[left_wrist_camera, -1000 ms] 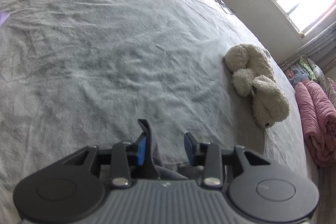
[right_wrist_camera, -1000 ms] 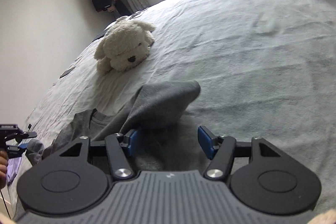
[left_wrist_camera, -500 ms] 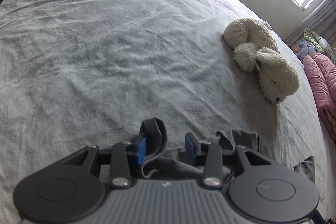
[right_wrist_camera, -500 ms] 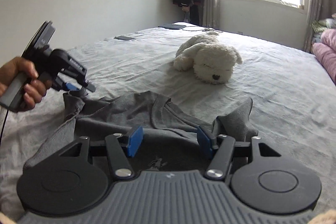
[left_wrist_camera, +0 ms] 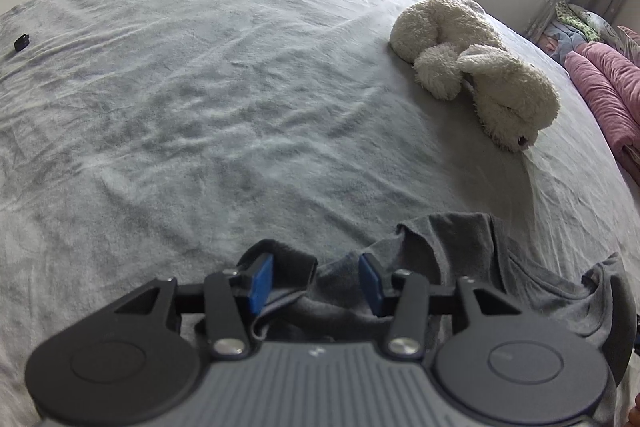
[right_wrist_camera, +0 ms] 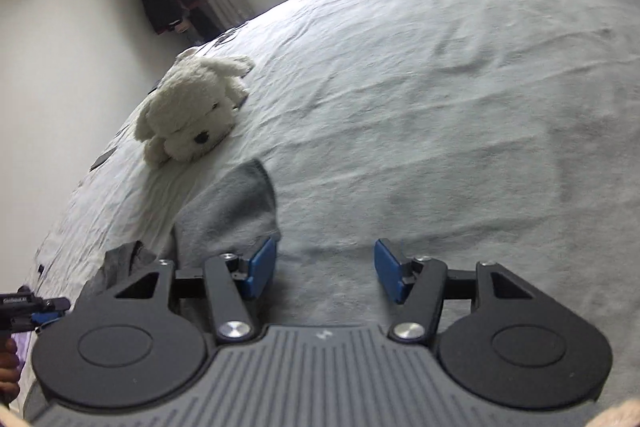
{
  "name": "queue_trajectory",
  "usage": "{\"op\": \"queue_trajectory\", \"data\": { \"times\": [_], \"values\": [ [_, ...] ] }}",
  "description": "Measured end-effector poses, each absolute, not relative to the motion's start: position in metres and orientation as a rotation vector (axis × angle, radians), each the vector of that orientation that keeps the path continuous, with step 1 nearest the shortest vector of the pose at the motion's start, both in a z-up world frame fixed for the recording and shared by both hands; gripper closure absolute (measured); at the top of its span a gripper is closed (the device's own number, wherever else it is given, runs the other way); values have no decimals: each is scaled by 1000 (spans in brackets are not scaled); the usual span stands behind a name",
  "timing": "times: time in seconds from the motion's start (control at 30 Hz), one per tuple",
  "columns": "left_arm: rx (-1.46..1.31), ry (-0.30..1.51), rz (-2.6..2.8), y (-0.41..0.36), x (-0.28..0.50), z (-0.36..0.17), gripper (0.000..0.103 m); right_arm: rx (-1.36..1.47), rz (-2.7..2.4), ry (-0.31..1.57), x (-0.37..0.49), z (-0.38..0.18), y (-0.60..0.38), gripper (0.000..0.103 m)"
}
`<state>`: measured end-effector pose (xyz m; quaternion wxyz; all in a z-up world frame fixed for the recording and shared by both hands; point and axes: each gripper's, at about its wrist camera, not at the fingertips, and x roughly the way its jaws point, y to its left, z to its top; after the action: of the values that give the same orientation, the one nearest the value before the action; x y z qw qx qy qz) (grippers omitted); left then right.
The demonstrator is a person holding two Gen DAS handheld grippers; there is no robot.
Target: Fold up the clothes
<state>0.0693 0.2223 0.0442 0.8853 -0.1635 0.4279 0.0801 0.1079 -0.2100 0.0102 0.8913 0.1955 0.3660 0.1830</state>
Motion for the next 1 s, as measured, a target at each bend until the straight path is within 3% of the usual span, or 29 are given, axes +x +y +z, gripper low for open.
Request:
{"op": "queue_trajectory", "data": {
  "times": [0.13,0.17,0.2,0.23,0.27,0.3,0.33,0.47,0.8,1.0],
  "values": [
    [-315,889,104,213,70,41,55,319,505,780,109,10,-171,45],
    [-284,892,104,208,70,39,55,268,511,780,106,11,-161,52],
    [-250,894,104,203,71,37,55,229,521,770,101,13,-154,80],
    [-214,894,102,199,71,36,56,190,530,760,96,16,-147,92],
    [-184,898,85,193,71,34,59,152,538,747,90,19,-141,94],
    [-154,903,67,188,71,33,66,117,535,719,84,24,-138,95],
    [-125,907,48,182,72,32,88,78,534,689,76,29,-137,96],
    [-67,900,30,170,71,32,101,18,534,619,60,47,-141,96],
    [-88,871,33,171,70,37,102,-124,357,521,32,103,-168,97],
    [-100,858,34,172,70,41,101,-169,159,624,32,76,-208,97]
  ]
}}
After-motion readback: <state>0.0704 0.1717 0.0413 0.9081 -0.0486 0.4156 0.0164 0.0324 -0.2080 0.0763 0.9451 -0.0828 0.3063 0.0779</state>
